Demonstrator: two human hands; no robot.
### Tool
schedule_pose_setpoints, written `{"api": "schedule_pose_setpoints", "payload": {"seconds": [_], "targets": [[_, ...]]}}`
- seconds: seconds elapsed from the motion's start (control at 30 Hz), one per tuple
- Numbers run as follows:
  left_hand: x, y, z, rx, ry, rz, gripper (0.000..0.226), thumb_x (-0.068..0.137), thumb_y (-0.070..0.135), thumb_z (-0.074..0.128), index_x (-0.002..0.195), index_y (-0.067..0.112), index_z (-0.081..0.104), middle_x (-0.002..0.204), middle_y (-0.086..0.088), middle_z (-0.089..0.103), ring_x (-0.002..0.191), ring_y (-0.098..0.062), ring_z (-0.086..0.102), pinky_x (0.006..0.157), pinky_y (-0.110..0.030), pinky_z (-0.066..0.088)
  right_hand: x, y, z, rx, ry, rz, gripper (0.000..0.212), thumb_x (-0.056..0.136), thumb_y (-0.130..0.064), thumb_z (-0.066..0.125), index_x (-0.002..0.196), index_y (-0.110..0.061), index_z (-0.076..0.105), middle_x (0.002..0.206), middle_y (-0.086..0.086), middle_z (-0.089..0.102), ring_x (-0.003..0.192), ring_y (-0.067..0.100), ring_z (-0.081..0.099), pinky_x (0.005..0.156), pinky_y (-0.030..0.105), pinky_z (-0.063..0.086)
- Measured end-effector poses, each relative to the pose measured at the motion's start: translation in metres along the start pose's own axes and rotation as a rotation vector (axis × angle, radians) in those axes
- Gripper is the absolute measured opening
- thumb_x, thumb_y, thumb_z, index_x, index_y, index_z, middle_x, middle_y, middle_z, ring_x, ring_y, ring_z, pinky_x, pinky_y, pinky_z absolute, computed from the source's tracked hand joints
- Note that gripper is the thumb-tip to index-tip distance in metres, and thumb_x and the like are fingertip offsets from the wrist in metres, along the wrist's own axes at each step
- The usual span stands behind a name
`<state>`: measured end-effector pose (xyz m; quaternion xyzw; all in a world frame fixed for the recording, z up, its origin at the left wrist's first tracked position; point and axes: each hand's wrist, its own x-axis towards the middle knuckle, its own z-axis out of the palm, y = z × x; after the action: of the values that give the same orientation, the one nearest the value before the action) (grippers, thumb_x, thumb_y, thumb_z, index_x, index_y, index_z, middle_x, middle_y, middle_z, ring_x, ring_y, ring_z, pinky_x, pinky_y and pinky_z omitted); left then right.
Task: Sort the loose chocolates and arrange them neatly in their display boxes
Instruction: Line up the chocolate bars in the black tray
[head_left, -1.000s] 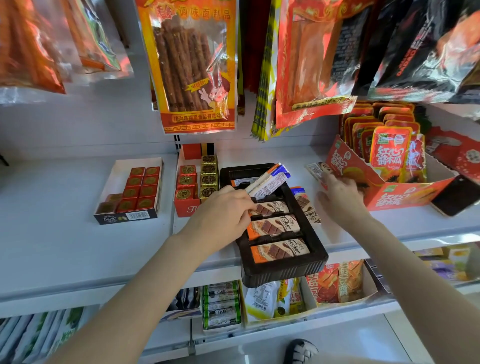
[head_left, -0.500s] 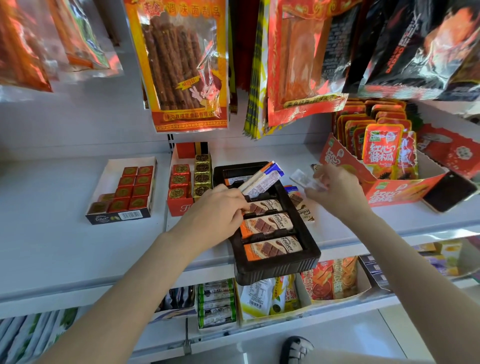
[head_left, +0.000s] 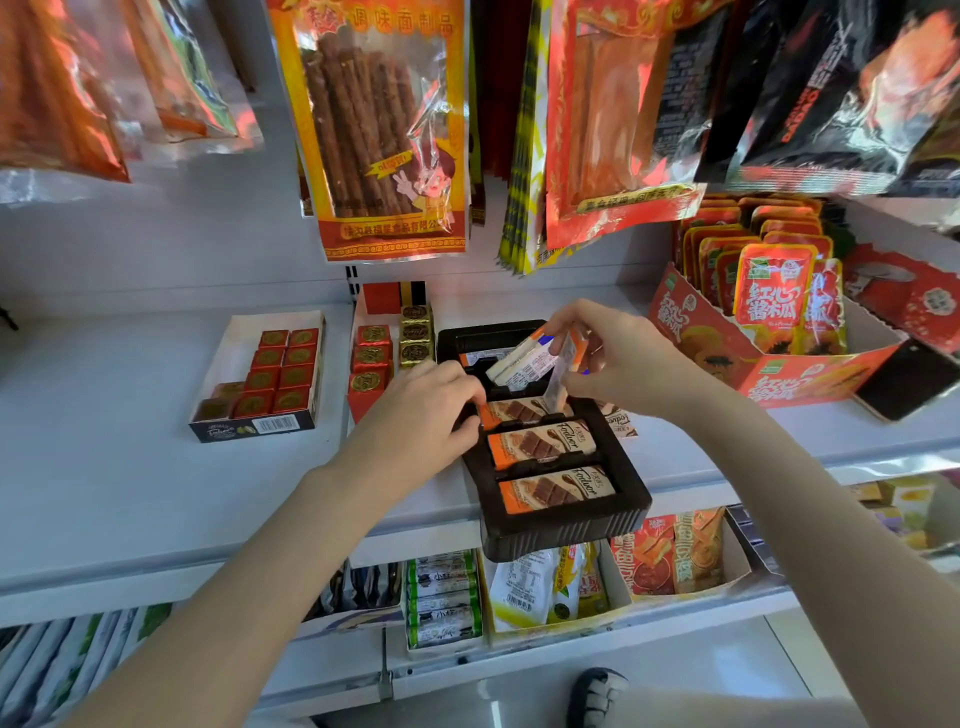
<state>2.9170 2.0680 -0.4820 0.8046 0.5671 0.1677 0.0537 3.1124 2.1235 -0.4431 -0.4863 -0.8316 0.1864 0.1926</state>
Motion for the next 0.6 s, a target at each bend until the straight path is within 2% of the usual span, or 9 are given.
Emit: {"api": "schedule_pose_setpoints", "payload": {"seconds": [0.1, 0.17, 0.27, 0.3, 0.37, 0.43, 0.5, 0.53, 0.6], "targets": [[0.001, 0.000, 0.000, 0.061, 0.006, -0.019, 0.030, 0.091, 0.028, 0.048, 0.118, 0.019, 0.055, 0.117, 0.004, 0.055, 0.114, -0.017, 0.046, 0.100, -0.029, 0.022, 0.001, -0.012, 0.010, -0.177, -0.102, -0.138, 0.042, 0.078, 0.000, 0.056, 0.117, -0.012, 0.046, 0.084, -0.009, 0.051, 0.071, 0.010, 0.047, 0.058, 0.016, 0.033], [0.001, -0.002, 0.001, 0.118, 0.042, -0.043, 0.034, 0.090, 0.035, 0.048, 0.121, 0.021, 0.053, 0.122, 0.006, 0.053, 0.119, -0.017, 0.042, 0.101, -0.030, 0.014, 0.003, -0.018, 0.024, -0.197, -0.184, -0.124, 0.041, 0.080, 0.000, 0.054, 0.119, -0.012, 0.045, 0.093, 0.003, 0.055, 0.079, 0.019, 0.050, 0.066, 0.026, 0.041], [0.000, -0.005, 0.000, 0.141, 0.035, -0.111, 0.042, 0.088, 0.045, 0.048, 0.125, 0.025, 0.049, 0.129, 0.009, 0.049, 0.125, -0.016, 0.035, 0.104, -0.032, 0.013, 0.004, -0.018, 0.033, -0.259, -0.250, -0.082, 0.028, 0.086, -0.009, 0.050, 0.114, -0.011, 0.054, 0.104, 0.012, 0.062, 0.093, 0.027, 0.059, 0.080, 0.040, 0.050], [0.000, -0.006, 0.000, 0.137, 0.021, -0.125, 0.044, 0.088, 0.047, 0.047, 0.126, 0.025, 0.048, 0.130, 0.009, 0.048, 0.126, -0.016, 0.033, 0.104, -0.033, 0.014, 0.004, -0.016, 0.030, -0.253, -0.211, -0.079, 0.027, 0.086, -0.009, 0.050, 0.112, -0.010, 0.058, 0.105, 0.012, 0.064, 0.096, 0.026, 0.060, 0.084, 0.038, 0.050], [0.000, -0.008, -0.001, 0.121, 0.001, -0.127, 0.044, 0.088, 0.047, 0.045, 0.127, 0.025, 0.047, 0.132, 0.009, 0.047, 0.127, -0.015, 0.032, 0.105, -0.034, 0.015, 0.008, -0.006, 0.021, -0.186, -0.024, -0.062, 0.028, 0.084, -0.003, 0.051, 0.110, -0.008, 0.062, 0.107, 0.012, 0.066, 0.100, 0.026, 0.060, 0.088, 0.032, 0.047], [0.000, -0.008, -0.001, 0.117, -0.013, -0.115, 0.044, 0.089, 0.047, 0.044, 0.128, 0.026, 0.046, 0.133, 0.009, 0.046, 0.128, -0.015, 0.031, 0.106, -0.035, 0.015, 0.015, 0.008, 0.016, -0.192, 0.161, -0.022, 0.034, 0.084, -0.003, 0.055, 0.117, -0.009, 0.058, 0.117, 0.013, 0.060, 0.109, 0.031, 0.051, 0.091, 0.032, 0.037], [0.000, -0.008, 0.000, 0.116, -0.024, -0.110, 0.044, 0.090, 0.046, 0.043, 0.129, 0.027, 0.046, 0.133, 0.009, 0.045, 0.128, -0.015, 0.030, 0.107, -0.035, 0.015, 0.021, 0.021, 0.020, -0.173, 0.158, 0.084, 0.046, 0.084, -0.011, 0.059, 0.129, -0.013, 0.047, 0.131, 0.012, 0.050, 0.118, 0.031, 0.045, 0.096, 0.034, 0.033], [0.000, -0.008, 0.000, 0.117, -0.024, -0.107, 0.044, 0.090, 0.046, 0.042, 0.129, 0.027, 0.045, 0.133, 0.009, 0.045, 0.128, -0.015, 0.029, 0.107, -0.035, 0.015, 0.023, 0.024, 0.023, -0.076, 0.118, 0.149, 0.050, 0.084, -0.015, 0.061, 0.132, -0.015, 0.043, 0.133, 0.010, 0.049, 0.119, 0.030, 0.046, 0.094, 0.034, 0.035], [0.000, -0.007, 0.000, 0.120, -0.018, -0.103, 0.043, 0.091, 0.046, 0.042, 0.129, 0.027, 0.045, 0.132, 0.008, 0.045, 0.128, -0.015, 0.029, 0.107, -0.034, 0.014, 0.025, 0.025, 0.031, 0.131, 0.104, 0.225, 0.047, 0.084, -0.019, 0.063, 0.128, -0.017, 0.047, 0.127, 0.009, 0.054, 0.110, 0.025, 0.054, 0.084, 0.028, 0.040]]}}
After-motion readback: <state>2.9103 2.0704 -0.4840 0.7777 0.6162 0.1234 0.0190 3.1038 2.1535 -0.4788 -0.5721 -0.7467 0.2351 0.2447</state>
